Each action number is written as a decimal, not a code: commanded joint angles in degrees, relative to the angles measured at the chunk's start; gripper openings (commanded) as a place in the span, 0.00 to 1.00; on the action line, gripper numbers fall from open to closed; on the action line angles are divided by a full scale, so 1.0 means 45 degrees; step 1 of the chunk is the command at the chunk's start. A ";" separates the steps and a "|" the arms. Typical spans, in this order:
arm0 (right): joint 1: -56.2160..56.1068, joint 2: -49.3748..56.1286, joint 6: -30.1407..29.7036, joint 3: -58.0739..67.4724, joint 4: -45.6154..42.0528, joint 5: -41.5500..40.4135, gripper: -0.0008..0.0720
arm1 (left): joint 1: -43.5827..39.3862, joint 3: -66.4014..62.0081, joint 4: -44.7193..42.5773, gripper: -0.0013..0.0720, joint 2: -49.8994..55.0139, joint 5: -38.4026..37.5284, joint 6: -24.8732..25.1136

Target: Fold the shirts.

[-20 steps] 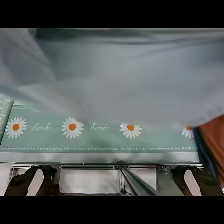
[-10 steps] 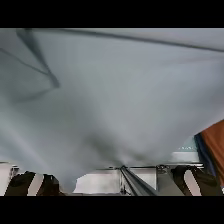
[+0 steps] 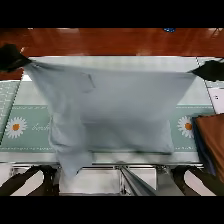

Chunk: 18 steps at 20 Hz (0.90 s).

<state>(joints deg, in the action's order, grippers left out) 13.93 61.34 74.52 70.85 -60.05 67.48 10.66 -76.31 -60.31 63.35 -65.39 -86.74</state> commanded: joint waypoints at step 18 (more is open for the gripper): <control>-0.0024 0.8063 0.0413 0.4527 0.1394 0.1841 0.05 | -0.0146 -0.2924 0.0316 0.04 0.7310 -0.2108 0.1462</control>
<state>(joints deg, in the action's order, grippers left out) 12.95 98.87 76.93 91.00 -48.77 66.54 8.78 -89.17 -54.70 97.10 -63.81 -84.25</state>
